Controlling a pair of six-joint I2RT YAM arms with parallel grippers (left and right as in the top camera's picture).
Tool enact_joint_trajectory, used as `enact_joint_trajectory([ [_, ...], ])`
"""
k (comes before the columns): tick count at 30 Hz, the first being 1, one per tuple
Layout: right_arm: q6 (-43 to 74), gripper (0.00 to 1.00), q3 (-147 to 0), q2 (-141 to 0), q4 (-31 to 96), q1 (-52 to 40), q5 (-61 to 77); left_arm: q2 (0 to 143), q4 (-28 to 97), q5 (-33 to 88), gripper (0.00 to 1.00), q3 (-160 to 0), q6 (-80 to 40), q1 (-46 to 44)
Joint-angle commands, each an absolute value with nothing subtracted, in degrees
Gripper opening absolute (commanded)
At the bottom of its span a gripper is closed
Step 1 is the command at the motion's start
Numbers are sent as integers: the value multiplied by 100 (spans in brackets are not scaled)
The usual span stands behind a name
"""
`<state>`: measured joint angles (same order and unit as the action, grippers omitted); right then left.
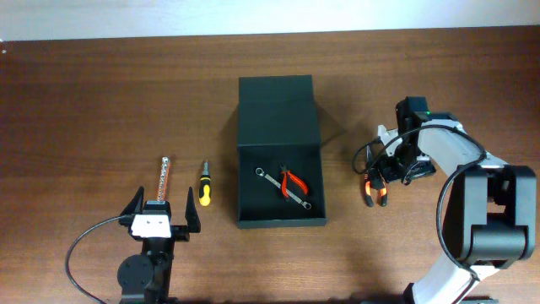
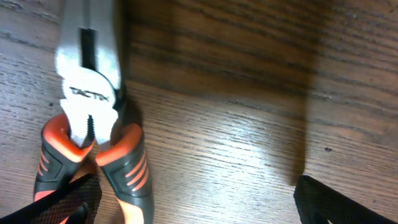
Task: Pack container
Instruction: 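Lower the right gripper and grasp the orange pliers' handles, then lift the orange pliers and carry them over the green box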
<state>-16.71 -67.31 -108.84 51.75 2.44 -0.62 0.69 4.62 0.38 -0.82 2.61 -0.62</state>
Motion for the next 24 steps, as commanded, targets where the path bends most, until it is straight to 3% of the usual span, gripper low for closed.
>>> enact_joint_trajectory([
  [1,-1647,99,-6678,-10947,5153,198,-266,34,478,-3,99,-56,353,-71],
  [18,-1577,98,-6674,-11362,5070,193,-174,34,478,-1,99,-56,353,-71],
  [20,-1562,92,-6674,-11380,5068,193,-174,34,478,-1,99,-56,353,-71],
  [21,-1562,77,-6674,-11380,5063,193,-176,34,478,-3,99,-56,353,-71],
  [24,-1559,59,-6674,-11380,5061,193,-174,34,478,-1,99,-56,353,-71],
])
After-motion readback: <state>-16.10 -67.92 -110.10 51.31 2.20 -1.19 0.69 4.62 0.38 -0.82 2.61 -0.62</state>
